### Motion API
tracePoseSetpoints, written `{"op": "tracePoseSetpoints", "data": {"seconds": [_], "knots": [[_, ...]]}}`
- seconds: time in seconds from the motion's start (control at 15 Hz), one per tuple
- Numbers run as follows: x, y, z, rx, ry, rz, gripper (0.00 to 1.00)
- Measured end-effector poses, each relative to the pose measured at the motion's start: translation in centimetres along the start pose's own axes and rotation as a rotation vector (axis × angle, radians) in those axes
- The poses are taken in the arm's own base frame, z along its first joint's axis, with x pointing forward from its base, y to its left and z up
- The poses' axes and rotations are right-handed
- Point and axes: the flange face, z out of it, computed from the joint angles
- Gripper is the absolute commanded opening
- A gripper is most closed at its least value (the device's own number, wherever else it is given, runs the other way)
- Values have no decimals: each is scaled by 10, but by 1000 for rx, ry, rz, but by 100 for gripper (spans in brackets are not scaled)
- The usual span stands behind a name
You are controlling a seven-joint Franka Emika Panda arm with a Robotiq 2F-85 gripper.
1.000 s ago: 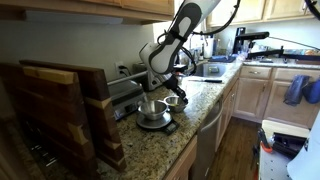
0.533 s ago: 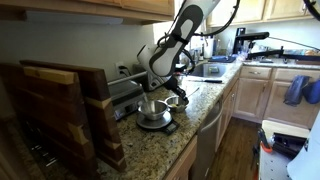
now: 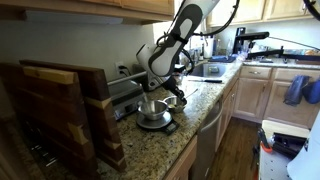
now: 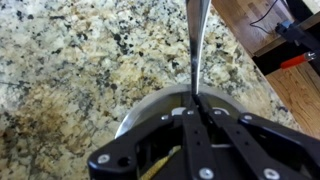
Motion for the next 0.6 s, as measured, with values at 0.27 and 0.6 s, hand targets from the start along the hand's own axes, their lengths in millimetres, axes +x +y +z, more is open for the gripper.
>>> {"op": "tracePoseSetpoints", "data": {"seconds": [0.27,0.6], "knots": [[1,1,-3,-3,27,10,2],[1,2,-5,-11,42,14,2]]}}
